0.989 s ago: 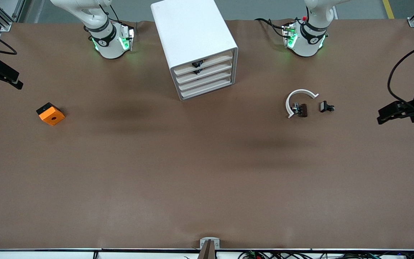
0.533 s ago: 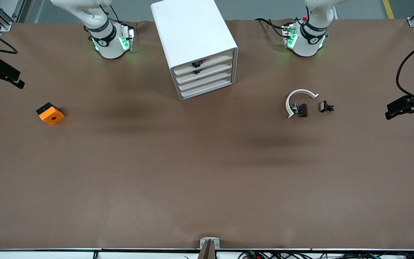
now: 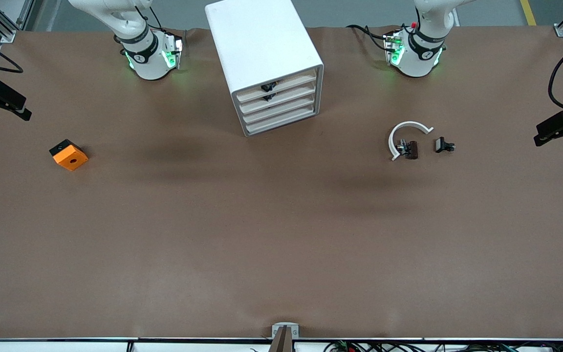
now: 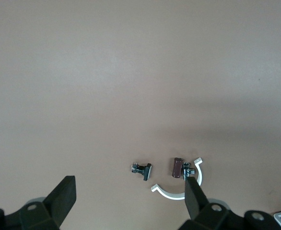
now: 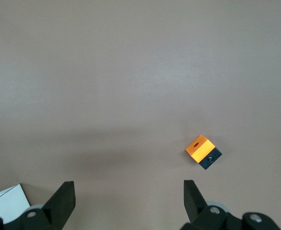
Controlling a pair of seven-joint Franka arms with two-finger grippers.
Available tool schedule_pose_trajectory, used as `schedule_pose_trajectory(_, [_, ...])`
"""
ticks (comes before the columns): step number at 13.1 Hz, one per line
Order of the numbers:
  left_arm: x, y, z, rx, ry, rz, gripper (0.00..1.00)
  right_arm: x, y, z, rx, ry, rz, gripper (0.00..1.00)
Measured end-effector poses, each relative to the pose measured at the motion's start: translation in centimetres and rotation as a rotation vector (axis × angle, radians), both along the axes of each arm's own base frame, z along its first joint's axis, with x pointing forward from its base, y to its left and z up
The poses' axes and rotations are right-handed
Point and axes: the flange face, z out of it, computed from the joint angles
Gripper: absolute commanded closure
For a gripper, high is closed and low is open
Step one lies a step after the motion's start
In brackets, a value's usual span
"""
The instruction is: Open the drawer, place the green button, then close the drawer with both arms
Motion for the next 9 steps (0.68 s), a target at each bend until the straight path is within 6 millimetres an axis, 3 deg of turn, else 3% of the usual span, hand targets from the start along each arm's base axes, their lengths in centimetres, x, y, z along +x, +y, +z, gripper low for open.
schedule_pose_trajectory(9, [-0.02,-0.54,-0.08,-0.001,0.004,-0.01,0.0,0.0,-0.05,0.01,-0.002,0.0,0.0,0.0])
